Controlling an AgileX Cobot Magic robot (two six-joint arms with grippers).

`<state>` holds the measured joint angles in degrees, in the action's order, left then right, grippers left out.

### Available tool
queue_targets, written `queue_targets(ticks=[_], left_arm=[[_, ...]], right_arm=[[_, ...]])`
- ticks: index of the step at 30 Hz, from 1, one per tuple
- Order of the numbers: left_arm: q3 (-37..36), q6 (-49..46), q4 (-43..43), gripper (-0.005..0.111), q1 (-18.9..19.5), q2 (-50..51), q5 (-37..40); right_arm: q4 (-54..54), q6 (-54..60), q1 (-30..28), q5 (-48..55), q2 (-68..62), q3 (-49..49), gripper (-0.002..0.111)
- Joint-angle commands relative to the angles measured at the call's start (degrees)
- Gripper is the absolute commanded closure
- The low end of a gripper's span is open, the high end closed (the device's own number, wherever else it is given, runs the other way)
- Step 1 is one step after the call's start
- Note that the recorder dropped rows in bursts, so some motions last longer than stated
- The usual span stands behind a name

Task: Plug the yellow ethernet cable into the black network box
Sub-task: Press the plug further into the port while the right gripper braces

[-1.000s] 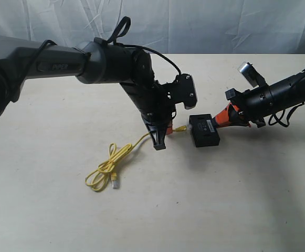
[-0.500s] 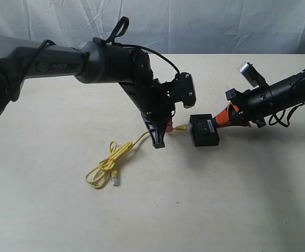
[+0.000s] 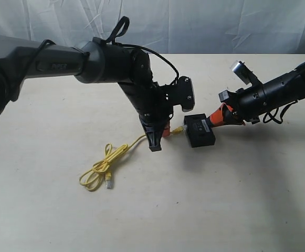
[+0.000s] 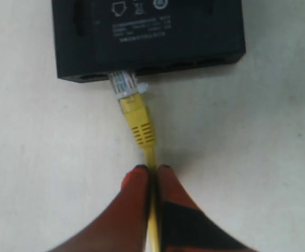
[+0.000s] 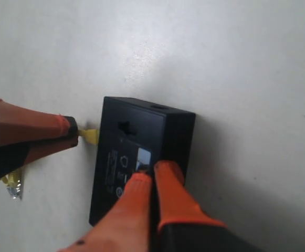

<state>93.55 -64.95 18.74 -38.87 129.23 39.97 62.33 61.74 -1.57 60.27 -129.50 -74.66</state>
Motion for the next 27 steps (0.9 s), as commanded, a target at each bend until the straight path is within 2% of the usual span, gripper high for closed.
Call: queue_targets(ticks=[1, 21, 27], left_arm=[[0.1, -0.2, 3.6, 0.107, -0.6, -1.3, -1.3], [0.1, -3.3, 3.1, 0.107, -0.6, -1.7, -6.8], [0.1, -7.1, 8.6, 0.107, -0.6, -1.2, -7.3]], right_arm=[[-2.9, 1.0, 1.7, 0.5, -1.0, 0.6, 0.108], [-3.0, 1.3, 1.7, 0.8, -1.0, 0.6, 0.108], [-2.4, 1.3, 2.0, 1.8, -1.0, 0.6, 0.108]])
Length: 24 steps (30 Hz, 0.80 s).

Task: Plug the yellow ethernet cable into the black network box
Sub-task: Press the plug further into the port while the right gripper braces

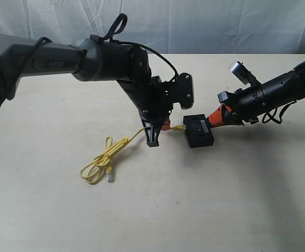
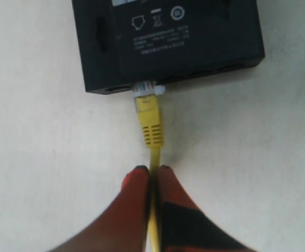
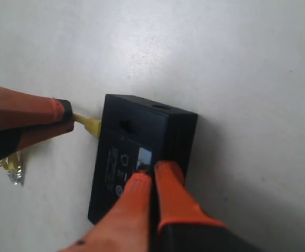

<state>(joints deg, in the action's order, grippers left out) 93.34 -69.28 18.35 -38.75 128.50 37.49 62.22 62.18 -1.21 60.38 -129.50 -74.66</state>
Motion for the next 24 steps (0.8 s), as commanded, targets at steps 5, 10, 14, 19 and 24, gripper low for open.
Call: queue_targets(ticks=[5, 10, 14, 19, 24], left_arm=[[0.3, -5.1, 12.7, 0.107, -0.8, -0.4, -4.9], [0.3, -4.8, 12.8, 0.107, -0.8, -0.4, -4.9], [0.3, -2.7, 11.8, 0.107, -0.8, -0.4, -4.3], [0.3, -1.9, 9.9, 0.107, -0.8, -1.3, -1.9], [0.3, 0.0, 8.6, 0.107, -0.8, -2.0, -1.6]], right_arm=[[-2.4, 0.8, 4.0, 0.7, -1.0, 0.6, 0.108], [-2.9, 0.8, 4.7, 0.4, -1.0, 0.6, 0.108], [-3.1, 0.6, 4.5, 0.7, -1.0, 0.6, 0.108], [-4.0, -0.7, 4.5, 0.0, 0.2, 0.6, 0.109], [-4.0, -2.1, 4.5, -1.1, 2.8, 0.6, 0.109]])
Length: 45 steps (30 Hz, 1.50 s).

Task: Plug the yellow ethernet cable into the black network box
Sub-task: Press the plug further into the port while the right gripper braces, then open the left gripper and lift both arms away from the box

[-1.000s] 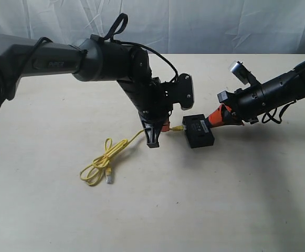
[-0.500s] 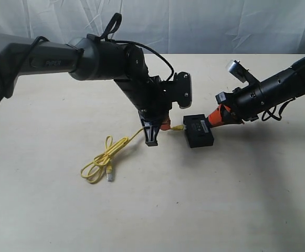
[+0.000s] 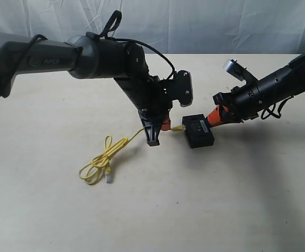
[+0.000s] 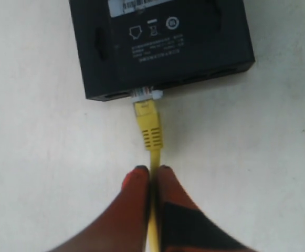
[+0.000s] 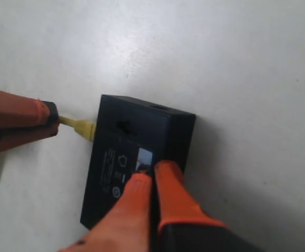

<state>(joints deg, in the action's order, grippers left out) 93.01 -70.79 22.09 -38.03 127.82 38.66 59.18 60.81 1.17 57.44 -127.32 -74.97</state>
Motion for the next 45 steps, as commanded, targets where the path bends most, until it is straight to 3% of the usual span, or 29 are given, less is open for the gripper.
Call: queue_targets(ticks=[1, 6, 29, 45], left_arm=[[0.7, 1.5, 4.9, 0.107, -1.5, -1.2, -2.8], [0.7, 1.5, 4.9, 0.107, -1.5, -1.2, -2.8], [0.7, 1.5, 4.5, 0.107, -1.5, -1.2, -3.6], [0.7, 4.4, 0.1, 0.076, -1.5, -1.3, -2.7]], right_arm=[[-0.9, -0.9, 2.1, 1.5, 0.7, 1.0, 0.109], [-4.4, -5.1, 2.1, -1.5, 0.8, 1.0, 0.109], [-4.6, -5.3, 2.3, -0.9, 0.8, 1.0, 0.109], [-4.5, -5.3, 2.2, -0.9, 0.8, 1.0, 0.109]])
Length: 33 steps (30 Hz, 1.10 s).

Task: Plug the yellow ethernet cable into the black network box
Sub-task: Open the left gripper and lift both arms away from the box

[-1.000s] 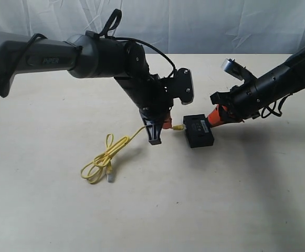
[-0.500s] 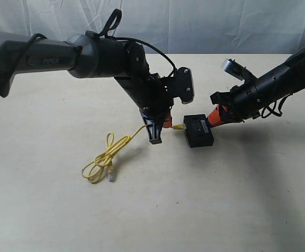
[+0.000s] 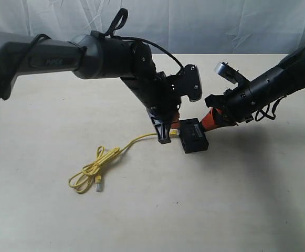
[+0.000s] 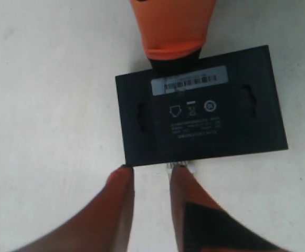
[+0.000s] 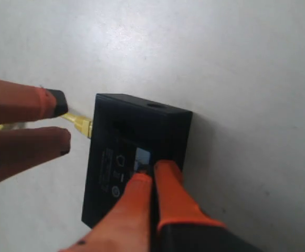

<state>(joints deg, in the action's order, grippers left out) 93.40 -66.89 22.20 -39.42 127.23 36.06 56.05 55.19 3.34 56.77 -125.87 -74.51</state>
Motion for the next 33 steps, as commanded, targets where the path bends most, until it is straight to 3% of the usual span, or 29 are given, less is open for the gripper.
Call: queue_targets(ticks=[1, 7, 14, 18, 22, 33], left_arm=[[0.3, 0.5, 0.0, 0.076, -0.1, -0.8, -0.1], [0.3, 1.5, -2.7, 0.076, 0.0, -2.8, 0.8], [0.3, 9.2, -3.0, 0.076, 3.9, -5.3, 3.3], [0.3, 13.3, -3.0, 0.085, 6.2, -7.2, 6.9], [0.3, 16.9, -3.1, 0.105, 7.8, -8.9, 10.0], [-0.2, 38.8, -7.7, 0.107, 9.1, -14.6, 11.9]], right_arm=[[-1.4, 0.3, 0.0, -0.2, -0.6, 0.5, 0.109], [-1.4, 0.3, 0.0, -0.2, 0.7, 0.5, 0.109], [-2.1, -1.0, 0.0, -0.8, 3.9, 0.5, 0.109], [-2.4, -1.9, 0.0, -1.2, 5.5, 0.5, 0.109], [-4.9, -5.0, 0.0, -2.5, 7.8, 0.5, 0.109], [-20.6, -20.2, 0.0, -1.4, 16.8, 0.5, 0.109]])
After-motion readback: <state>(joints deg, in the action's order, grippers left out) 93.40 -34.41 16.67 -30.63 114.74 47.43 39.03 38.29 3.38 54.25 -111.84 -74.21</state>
